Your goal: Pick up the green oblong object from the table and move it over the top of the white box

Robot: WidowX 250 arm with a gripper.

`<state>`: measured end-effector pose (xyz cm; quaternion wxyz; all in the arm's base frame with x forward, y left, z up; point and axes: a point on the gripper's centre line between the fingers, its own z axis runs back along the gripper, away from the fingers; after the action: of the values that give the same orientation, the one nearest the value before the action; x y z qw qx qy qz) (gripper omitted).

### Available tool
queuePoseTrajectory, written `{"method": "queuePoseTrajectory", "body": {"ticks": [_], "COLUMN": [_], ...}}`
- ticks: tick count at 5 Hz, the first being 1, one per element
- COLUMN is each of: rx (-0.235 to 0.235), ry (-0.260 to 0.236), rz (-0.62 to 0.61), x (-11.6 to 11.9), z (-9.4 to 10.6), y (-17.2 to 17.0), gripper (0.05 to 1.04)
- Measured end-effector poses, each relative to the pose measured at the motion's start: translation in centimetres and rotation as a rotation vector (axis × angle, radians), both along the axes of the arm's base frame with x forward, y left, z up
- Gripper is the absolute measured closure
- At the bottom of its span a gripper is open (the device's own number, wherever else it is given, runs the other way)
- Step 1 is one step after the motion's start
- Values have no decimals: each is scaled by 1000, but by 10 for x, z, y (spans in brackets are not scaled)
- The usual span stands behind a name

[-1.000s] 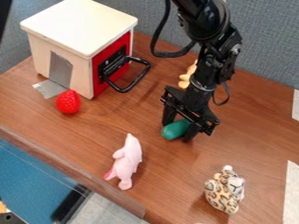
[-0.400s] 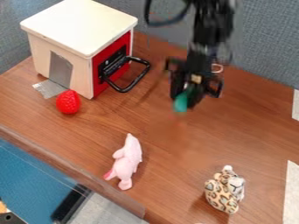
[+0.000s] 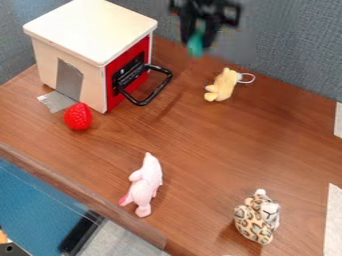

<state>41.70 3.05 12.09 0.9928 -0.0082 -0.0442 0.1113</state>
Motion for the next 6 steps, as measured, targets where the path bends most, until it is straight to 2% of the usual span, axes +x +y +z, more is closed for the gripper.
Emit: {"method": "queuePoseTrajectory", "body": {"ticks": [1,2,3,5,6], "rx": [14,27,49,87,104], "ry": [-15,-18,-30,2,9], "rz": [55,96,107,124,119], "x": [0,-8,-16,-29,-30], "z": [6,-4,-2,-3,-5], "y": [33,67,86,114,118], "gripper": [669,669,669,669,650]}}
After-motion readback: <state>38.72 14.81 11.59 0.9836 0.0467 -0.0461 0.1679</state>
